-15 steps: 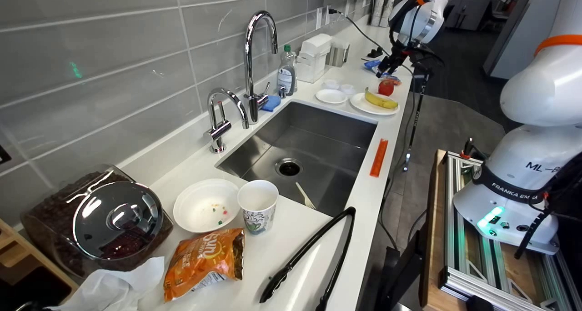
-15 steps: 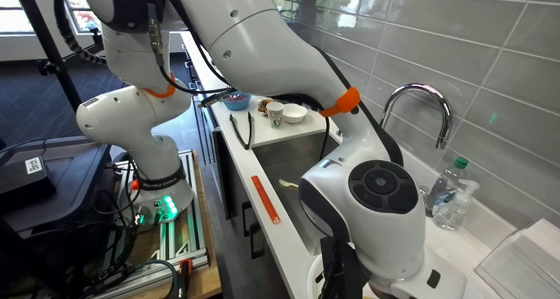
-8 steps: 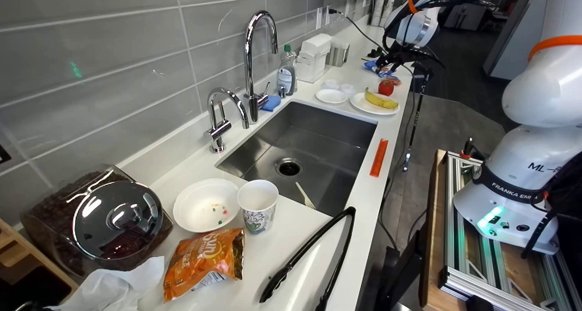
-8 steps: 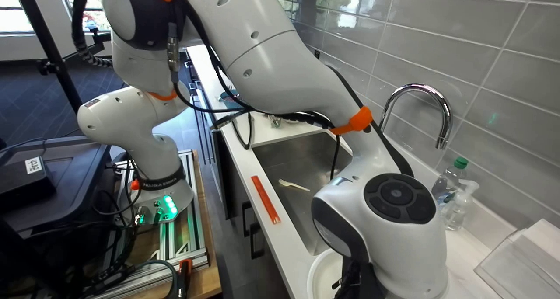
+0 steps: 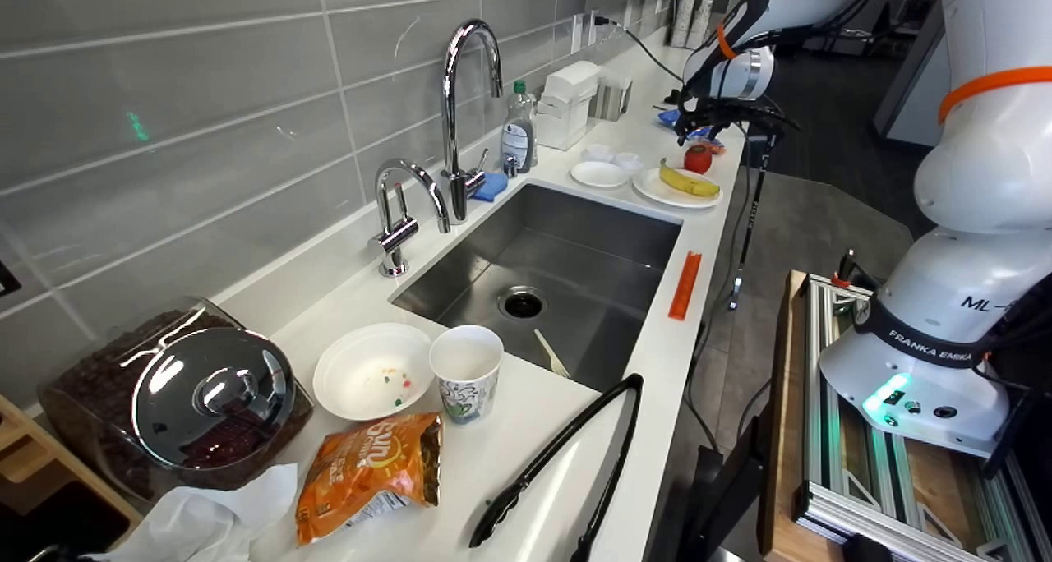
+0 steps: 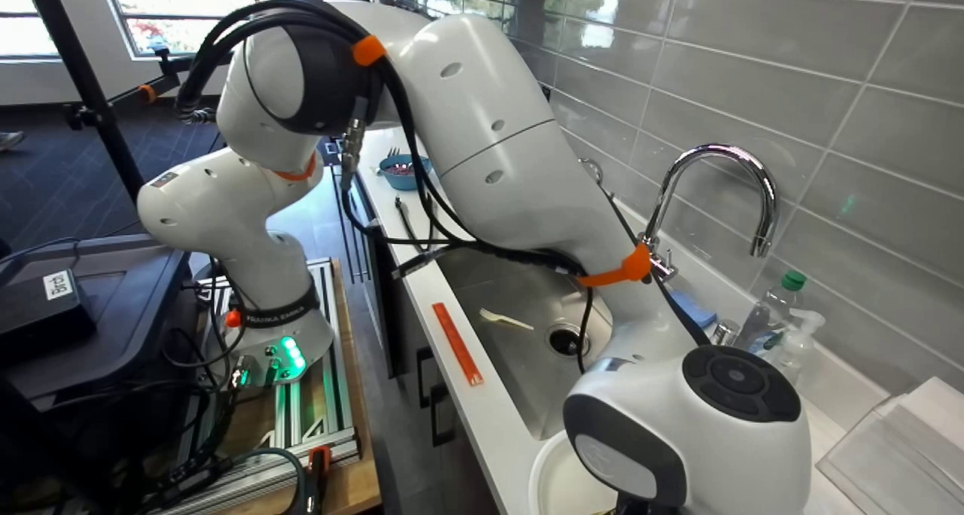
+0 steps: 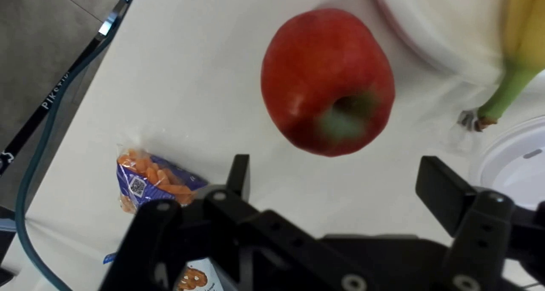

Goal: Put the fruits on the white plate in front

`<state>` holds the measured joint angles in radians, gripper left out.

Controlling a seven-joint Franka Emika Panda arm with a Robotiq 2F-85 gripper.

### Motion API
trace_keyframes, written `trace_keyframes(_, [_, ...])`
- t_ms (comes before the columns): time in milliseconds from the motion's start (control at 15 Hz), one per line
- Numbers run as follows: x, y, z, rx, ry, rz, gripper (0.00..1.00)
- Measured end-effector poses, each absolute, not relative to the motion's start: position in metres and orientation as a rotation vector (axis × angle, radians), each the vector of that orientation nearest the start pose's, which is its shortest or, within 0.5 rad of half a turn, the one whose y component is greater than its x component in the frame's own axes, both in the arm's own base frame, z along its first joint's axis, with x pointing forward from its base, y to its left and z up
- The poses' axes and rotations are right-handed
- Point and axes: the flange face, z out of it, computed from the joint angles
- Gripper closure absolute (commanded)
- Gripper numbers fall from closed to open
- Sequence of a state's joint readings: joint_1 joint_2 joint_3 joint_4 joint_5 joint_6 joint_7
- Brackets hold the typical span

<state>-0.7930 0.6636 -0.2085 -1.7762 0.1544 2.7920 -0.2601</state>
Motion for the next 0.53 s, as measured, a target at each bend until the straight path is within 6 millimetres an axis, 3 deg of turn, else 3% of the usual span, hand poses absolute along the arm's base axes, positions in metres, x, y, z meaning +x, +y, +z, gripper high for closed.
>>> trace_keyframes(400, [0.380,-0.586,0.219,-3.063,1.364,-0.308,0.00])
trace_keyframes(467, [0.380,-0.586,0.217,-3.058,1.359,-0.278,0.03])
trace_keyframes(533, [0.381,-0.586,0.214,-3.052,1.354,-0.251,0.18])
